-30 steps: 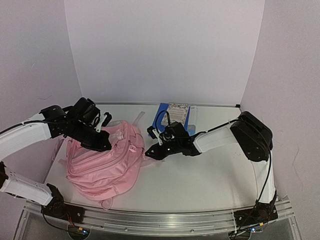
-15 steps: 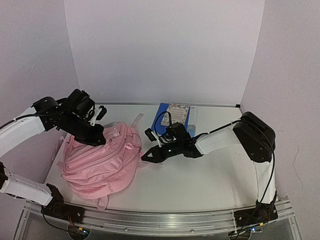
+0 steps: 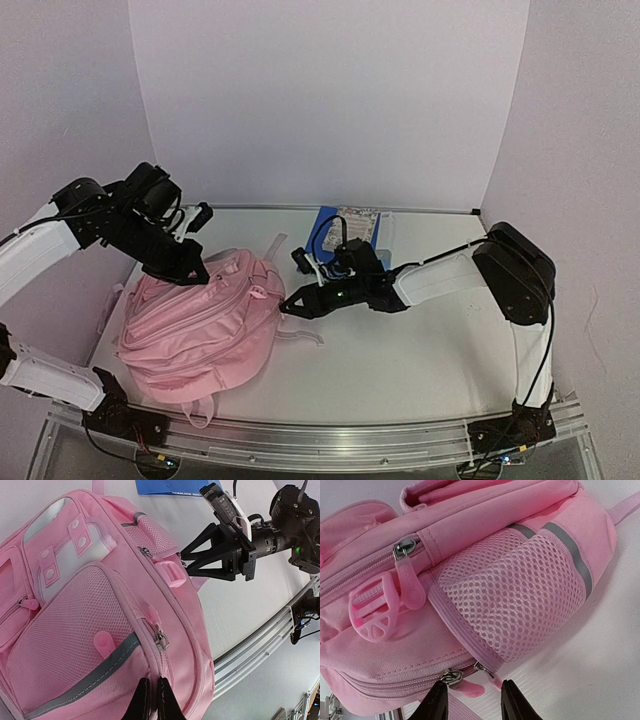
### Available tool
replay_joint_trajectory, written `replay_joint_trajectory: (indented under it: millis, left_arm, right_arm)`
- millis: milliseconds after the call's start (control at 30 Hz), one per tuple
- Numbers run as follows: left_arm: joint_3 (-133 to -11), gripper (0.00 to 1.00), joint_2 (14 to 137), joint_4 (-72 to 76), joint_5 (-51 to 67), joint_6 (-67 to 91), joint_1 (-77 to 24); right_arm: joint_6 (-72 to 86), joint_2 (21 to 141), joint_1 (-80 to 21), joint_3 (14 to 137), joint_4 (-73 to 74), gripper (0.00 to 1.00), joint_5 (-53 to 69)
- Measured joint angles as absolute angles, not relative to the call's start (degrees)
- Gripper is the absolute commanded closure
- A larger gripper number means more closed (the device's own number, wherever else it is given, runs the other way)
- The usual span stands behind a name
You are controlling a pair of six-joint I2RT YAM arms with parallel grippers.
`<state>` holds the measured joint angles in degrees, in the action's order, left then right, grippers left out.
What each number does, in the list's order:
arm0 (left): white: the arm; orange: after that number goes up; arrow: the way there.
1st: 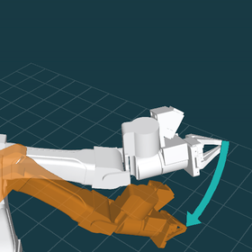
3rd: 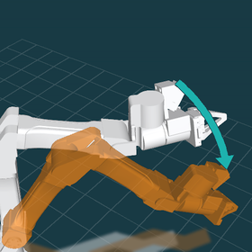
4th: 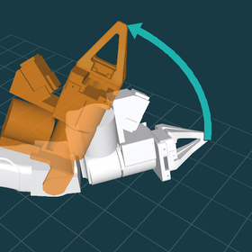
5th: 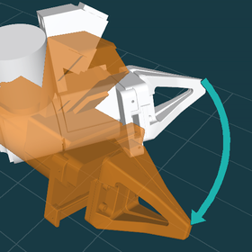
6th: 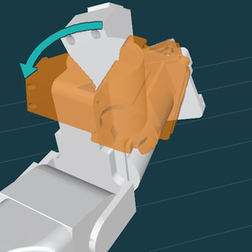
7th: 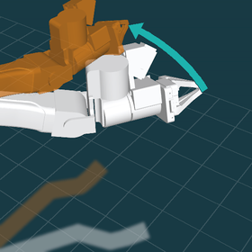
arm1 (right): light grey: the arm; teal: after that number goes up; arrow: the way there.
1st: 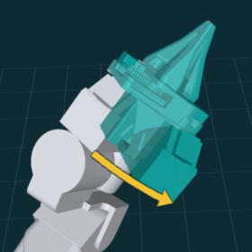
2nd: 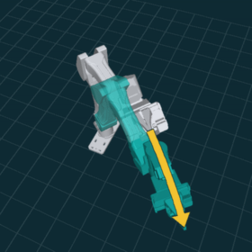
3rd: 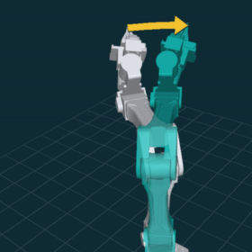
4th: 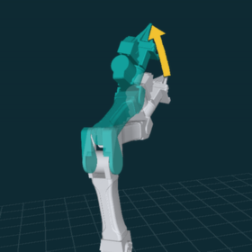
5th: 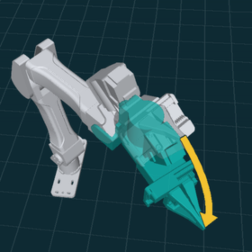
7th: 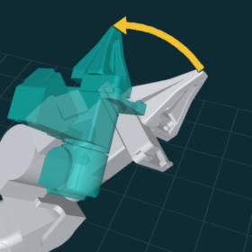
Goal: Pack the student bag
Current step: Unzip the student bag at the center of the board.
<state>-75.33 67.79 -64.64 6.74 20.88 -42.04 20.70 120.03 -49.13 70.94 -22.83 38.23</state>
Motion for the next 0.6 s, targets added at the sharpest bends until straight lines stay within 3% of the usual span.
replay_joint_trajectory:
  millis: [233, 600]
  left_arm:
    - [-76.2, 1.00, 67.8, -65.5, 6.8, 20.7, -42.0]
    - [-77.7, 1.00, 67.8, -66.7, 6.8, 20.8, -42.0]
  right_arm:
    - [20.6, 120.0, -49.1, 70.9, -22.9, 0.71, 40.2]
    - [20.4, 120.0, -49.1, 71.5, -22.9, 0.72, 45.0]
